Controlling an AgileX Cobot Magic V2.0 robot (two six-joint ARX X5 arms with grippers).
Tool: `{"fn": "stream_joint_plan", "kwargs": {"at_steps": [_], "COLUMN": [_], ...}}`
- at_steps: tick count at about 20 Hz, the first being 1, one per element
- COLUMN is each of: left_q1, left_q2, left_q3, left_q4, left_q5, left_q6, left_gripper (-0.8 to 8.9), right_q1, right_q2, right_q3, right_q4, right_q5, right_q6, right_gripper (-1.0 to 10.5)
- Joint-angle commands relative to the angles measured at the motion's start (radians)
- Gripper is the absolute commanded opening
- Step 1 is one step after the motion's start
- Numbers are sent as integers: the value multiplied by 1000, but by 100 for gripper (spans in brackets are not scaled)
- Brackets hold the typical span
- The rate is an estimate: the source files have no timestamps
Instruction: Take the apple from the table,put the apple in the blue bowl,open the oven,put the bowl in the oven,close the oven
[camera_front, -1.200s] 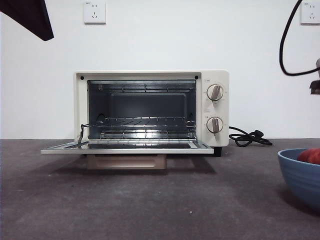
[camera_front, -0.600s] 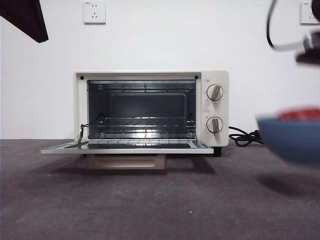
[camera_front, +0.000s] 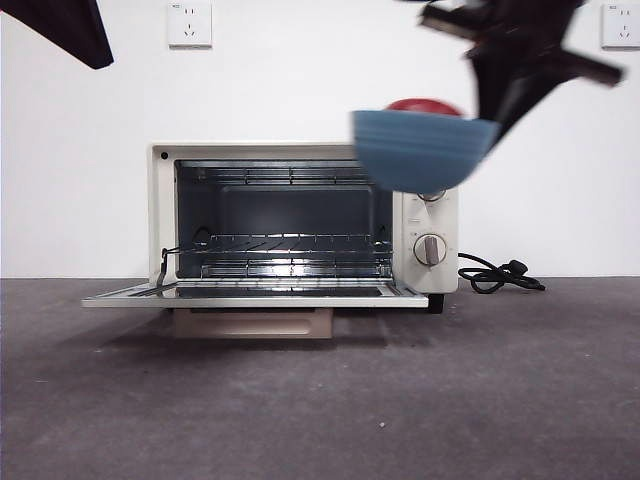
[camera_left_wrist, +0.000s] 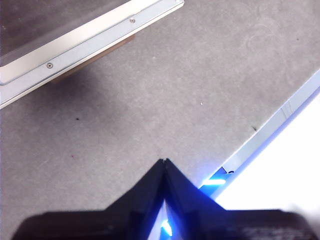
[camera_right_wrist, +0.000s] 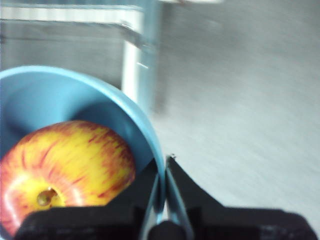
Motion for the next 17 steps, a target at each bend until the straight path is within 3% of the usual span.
{"fn": "stream_joint_plan", "kwargs": {"at_steps": [1, 8, 17], "left_q1": [-2, -2, -2], "left_q2": [-11, -83, -166], "left_q3": [-5, -5, -5], "left_q4": [-4, -36, -66], "left_q5": [6, 5, 5], "left_q6": [11, 11, 11], "left_gripper": [-4, -4, -4], "right_q1": [34, 72, 70], "right_q2": [109, 363, 425], "right_q3": [106, 371, 389], "right_q4": [3, 19, 137], "right_q5": [-31, -27, 57], "right_q6": [45, 170, 383], "right_gripper": [-17, -17, -17]}}
